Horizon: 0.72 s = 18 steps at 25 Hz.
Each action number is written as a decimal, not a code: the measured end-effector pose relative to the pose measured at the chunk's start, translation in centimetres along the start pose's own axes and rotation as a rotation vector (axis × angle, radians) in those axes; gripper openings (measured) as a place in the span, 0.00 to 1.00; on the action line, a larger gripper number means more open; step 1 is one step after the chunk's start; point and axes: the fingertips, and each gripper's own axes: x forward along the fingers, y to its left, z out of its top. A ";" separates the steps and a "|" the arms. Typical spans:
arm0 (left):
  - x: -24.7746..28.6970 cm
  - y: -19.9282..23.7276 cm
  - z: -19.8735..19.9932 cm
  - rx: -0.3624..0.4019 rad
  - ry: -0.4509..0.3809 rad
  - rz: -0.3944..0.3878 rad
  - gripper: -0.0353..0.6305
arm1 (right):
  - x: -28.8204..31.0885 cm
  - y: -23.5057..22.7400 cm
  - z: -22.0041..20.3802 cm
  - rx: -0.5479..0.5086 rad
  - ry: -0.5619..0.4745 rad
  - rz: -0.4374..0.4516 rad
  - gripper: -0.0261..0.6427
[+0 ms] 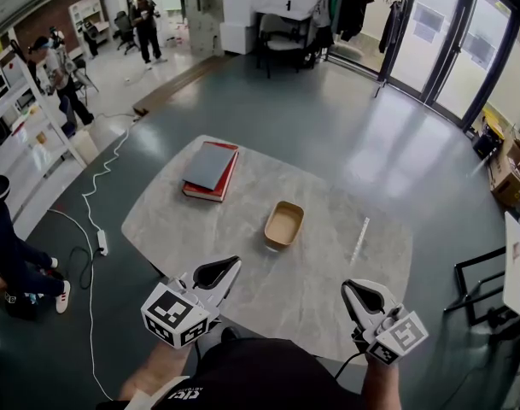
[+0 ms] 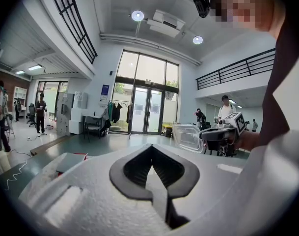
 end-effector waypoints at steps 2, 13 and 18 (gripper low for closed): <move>0.0 0.1 -0.1 -0.001 0.004 -0.002 0.06 | 0.1 -0.1 -0.3 0.020 0.002 -0.007 0.06; 1.0 0.4 -0.4 -0.006 0.013 -0.019 0.06 | 0.4 -1.0 -1.3 0.041 0.025 -0.030 0.06; 1.7 0.4 -0.7 -0.008 0.021 -0.024 0.06 | 0.3 -1.7 -2.0 0.064 0.027 -0.039 0.06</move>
